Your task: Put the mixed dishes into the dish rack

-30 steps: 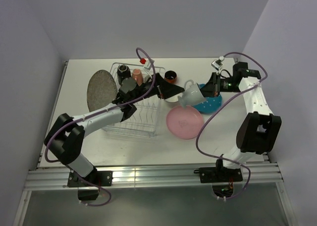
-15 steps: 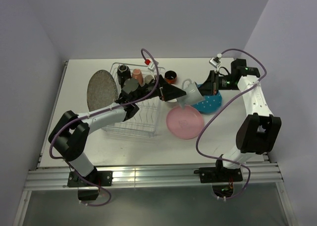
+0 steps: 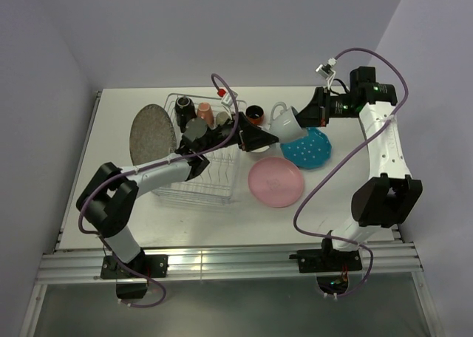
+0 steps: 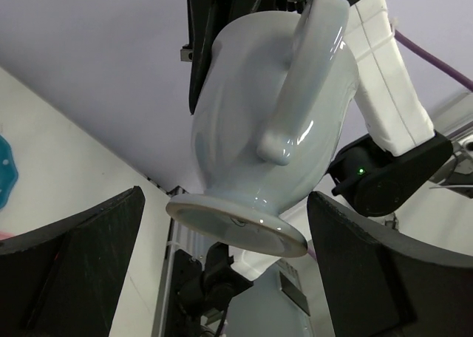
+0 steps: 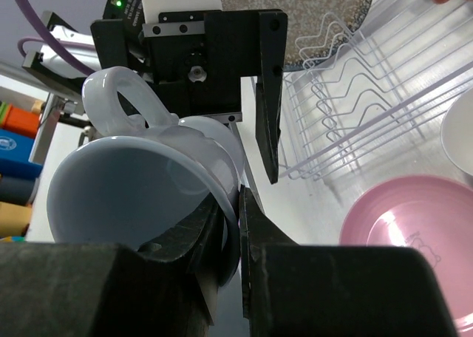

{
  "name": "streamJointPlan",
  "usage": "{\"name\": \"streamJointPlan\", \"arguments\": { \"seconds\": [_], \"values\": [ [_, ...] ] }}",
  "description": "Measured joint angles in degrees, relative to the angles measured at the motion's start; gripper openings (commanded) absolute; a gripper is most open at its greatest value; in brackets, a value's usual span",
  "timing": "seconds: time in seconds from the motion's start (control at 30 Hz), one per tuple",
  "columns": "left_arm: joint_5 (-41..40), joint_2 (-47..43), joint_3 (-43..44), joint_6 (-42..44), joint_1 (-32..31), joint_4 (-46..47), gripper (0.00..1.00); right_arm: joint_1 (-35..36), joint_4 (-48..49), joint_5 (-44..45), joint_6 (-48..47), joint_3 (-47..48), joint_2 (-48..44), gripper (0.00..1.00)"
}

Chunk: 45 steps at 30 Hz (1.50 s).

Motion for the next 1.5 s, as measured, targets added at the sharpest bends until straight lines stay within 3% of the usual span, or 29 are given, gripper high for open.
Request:
{"name": "streamJointPlan", "arguments": {
  "seconds": [0.4,0.77,0.97,1.07,1.1,1.17,1.2,1.33,1.5],
  "values": [
    [-1.03,3.08,-1.07,-10.25,-0.04,13.86,0.92,0.61,-3.15,-1.53,-1.46,2.6,3.52,0.0],
    [-3.63,3.08,-1.27,-14.38,-0.02,16.74,0.83,0.92,-5.35,-3.15,-6.82,5.88,3.54,0.0],
    [-5.09,2.97,-1.97,-14.47,-0.04,17.05,0.62,1.03,-5.7,-3.91,-9.46,5.88,3.56,0.01],
    [-5.55,2.38,-2.25,-14.27,-0.04,17.05,0.4,1.07,-5.84,-4.74,-9.77,5.84,3.65,0.05],
    [-5.66,2.14,-2.43,-14.25,-0.04,17.03,0.27,1.09,-5.95,-4.96,-9.86,5.81,3.65,0.06],
    [-5.79,1.73,-2.75,-14.19,-0.04,16.94,0.17,1.22,-6.19,-5.29,-9.97,5.7,3.65,0.11],
    [-5.79,1.51,-2.86,-14.01,-0.04,16.76,0.04,1.29,-6.21,-5.46,-10.16,5.53,3.65,0.13],
    [-5.84,0.55,-3.1,-13.11,-0.02,15.21,0.0,1.36,-6.36,-6.03,-11.1,4.9,3.87,0.34],
    [-5.44,-1.27,-3.45,-11.58,0.59,12.7,0.0,1.33,-6.38,-6.01,-12.57,4.07,4.76,0.5]
  ]
}}
